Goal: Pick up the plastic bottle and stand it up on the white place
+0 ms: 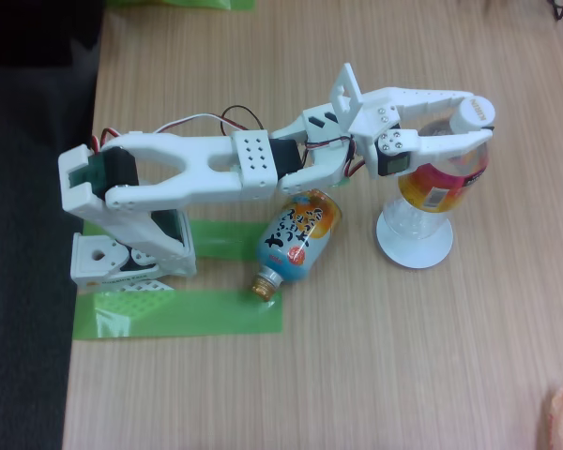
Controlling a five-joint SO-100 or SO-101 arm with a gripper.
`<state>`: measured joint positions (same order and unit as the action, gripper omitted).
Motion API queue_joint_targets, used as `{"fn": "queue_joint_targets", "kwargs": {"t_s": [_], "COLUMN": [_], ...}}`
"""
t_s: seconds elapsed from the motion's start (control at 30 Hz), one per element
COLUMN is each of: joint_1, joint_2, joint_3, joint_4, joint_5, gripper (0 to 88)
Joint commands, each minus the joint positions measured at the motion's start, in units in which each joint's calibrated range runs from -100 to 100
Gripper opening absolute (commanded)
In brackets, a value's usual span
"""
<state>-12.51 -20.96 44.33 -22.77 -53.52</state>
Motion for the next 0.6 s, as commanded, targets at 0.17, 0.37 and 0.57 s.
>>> {"fn": "queue_joint_targets", "kwargs": {"t_s": [0.17,0.37,0.57], "joint_1": [-0.5,-0.7,-2.5], "joint_2": [-0.2,-0.2,-0.2], "joint_3": [-2.7,-1.5,-1.2], "joint_4": [-1.1,-1.1,-1.2], "joint_5": [0.3,0.3,3.8], "gripper": [5.8,5.8,5.8]}}
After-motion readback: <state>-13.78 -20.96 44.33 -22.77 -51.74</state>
